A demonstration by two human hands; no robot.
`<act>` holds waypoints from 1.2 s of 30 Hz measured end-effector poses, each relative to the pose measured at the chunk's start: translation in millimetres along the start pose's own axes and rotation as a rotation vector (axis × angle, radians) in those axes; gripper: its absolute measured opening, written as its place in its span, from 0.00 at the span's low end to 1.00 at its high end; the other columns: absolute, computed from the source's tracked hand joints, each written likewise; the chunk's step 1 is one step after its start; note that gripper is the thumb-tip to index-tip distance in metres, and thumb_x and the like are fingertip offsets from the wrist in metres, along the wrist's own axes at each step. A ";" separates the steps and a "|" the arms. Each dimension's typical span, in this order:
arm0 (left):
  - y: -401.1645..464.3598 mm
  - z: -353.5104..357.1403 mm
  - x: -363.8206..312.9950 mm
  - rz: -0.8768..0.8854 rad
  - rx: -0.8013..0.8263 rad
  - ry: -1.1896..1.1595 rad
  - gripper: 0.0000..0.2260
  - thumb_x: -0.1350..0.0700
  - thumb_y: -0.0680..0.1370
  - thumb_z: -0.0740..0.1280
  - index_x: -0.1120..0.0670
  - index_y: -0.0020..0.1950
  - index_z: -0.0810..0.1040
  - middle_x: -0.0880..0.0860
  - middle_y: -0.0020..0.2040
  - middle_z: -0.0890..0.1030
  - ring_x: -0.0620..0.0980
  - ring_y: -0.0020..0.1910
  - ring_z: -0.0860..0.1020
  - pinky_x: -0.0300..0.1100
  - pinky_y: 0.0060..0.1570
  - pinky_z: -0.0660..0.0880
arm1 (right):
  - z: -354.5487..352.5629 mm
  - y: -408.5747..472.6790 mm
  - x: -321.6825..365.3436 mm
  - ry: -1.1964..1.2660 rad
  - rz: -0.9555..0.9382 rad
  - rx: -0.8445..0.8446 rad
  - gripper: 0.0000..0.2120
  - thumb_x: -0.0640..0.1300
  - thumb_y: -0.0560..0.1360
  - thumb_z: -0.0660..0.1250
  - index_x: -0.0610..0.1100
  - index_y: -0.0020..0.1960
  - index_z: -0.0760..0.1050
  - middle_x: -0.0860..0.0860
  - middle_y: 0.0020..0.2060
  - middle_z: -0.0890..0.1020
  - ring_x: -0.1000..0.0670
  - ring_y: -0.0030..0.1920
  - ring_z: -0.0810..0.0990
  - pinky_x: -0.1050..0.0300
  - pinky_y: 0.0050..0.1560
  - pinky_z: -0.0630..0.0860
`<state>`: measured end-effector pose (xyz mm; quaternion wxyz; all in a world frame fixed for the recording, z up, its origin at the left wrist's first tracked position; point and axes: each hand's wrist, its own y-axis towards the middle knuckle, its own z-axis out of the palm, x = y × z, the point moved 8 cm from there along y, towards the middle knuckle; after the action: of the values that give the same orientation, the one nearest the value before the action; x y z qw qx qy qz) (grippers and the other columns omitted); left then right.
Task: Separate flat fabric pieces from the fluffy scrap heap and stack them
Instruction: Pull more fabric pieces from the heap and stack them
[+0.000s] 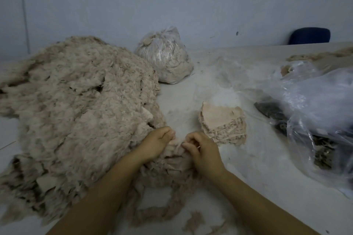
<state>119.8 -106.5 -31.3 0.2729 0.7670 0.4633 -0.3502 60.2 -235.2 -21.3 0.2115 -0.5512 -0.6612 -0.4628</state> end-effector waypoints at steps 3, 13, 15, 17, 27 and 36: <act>0.4 0.0 14.1 -0.006 0.020 0.119 0.15 0.56 0.83 0.56 0.53 0.35 0.64 0.49 0.32 0.66 0.45 0.33 0.66 0.41 0.36 0.62 | -18.6 -1.6 -19.4 0.330 0.179 -0.057 0.09 0.36 0.77 0.65 0.47 0.40 0.74 0.54 0.30 0.79 0.60 0.32 0.76 0.66 0.36 0.73; 3.7 -2.1 33.0 -0.076 -0.014 0.257 0.14 0.60 0.82 0.57 0.59 0.37 0.71 0.50 0.35 0.69 0.46 0.35 0.66 0.38 0.36 0.58 | -55.2 -12.6 -49.6 1.045 0.426 -0.243 0.09 0.40 0.82 0.54 0.42 0.49 0.72 0.48 0.37 0.81 0.54 0.33 0.79 0.62 0.32 0.78; 4.4 3.9 14.4 -0.031 -0.003 0.159 0.11 0.53 0.82 0.59 0.54 0.41 0.73 0.48 0.38 0.72 0.47 0.39 0.70 0.38 0.38 0.62 | -49.4 -11.3 -48.6 1.077 0.468 -0.196 0.08 0.41 0.82 0.54 0.41 0.49 0.71 0.46 0.37 0.82 0.52 0.33 0.81 0.61 0.31 0.78; 1.6 23.5 -7.6 -0.073 0.116 -0.194 0.12 0.42 0.75 0.63 0.48 0.52 0.74 0.42 0.46 0.76 0.38 0.46 0.76 0.31 0.45 0.70 | -39.3 -9.8 -46.2 1.122 0.500 -0.137 0.09 0.41 0.82 0.55 0.41 0.49 0.72 0.44 0.39 0.82 0.50 0.34 0.82 0.59 0.32 0.79; 0.9 37.4 -32.5 -0.097 0.057 -0.614 0.10 0.60 0.79 0.63 0.56 0.37 0.75 0.44 0.28 0.78 0.40 0.29 0.75 0.32 0.31 0.71 | -19.2 -22.6 -51.0 1.015 0.669 0.127 0.22 0.61 0.76 0.60 0.43 0.47 0.80 0.45 0.40 0.85 0.47 0.40 0.84 0.54 0.38 0.81; -3.5 25.9 -15.7 -0.208 0.038 -0.428 0.13 0.53 0.78 0.65 0.57 0.35 0.73 0.46 0.19 0.66 0.43 0.17 0.62 0.34 0.23 0.60 | -48.7 -18.3 -52.1 0.739 0.571 -0.226 0.09 0.42 0.79 0.63 0.43 0.46 0.81 0.52 0.36 0.86 0.54 0.37 0.85 0.65 0.33 0.78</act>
<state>104.1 -132.5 -34.9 0.3129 0.6284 0.4649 -0.5395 47.8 -303.5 -46.0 0.4899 -0.5288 -0.3094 -0.6202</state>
